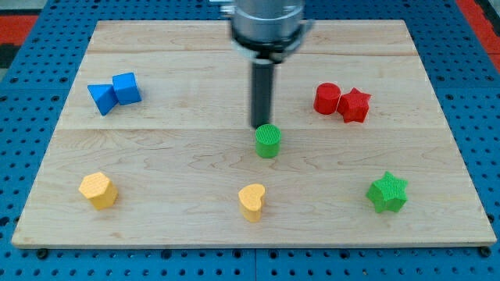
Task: Move the green circle above the green star
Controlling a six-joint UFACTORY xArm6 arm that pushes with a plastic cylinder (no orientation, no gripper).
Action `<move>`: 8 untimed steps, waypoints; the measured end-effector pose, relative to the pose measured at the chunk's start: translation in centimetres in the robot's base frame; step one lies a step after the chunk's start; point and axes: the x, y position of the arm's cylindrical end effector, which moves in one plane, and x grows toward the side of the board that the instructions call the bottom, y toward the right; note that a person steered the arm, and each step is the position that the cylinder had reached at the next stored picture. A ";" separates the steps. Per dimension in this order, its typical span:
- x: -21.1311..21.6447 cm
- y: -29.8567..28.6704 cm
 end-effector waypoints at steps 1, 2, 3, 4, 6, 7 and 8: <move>0.4 -2.8; 1.5 1.1; 2.4 4.0; 2.4 5.8; 2.6 8.8; 2.7 5.9; 3.6 4.5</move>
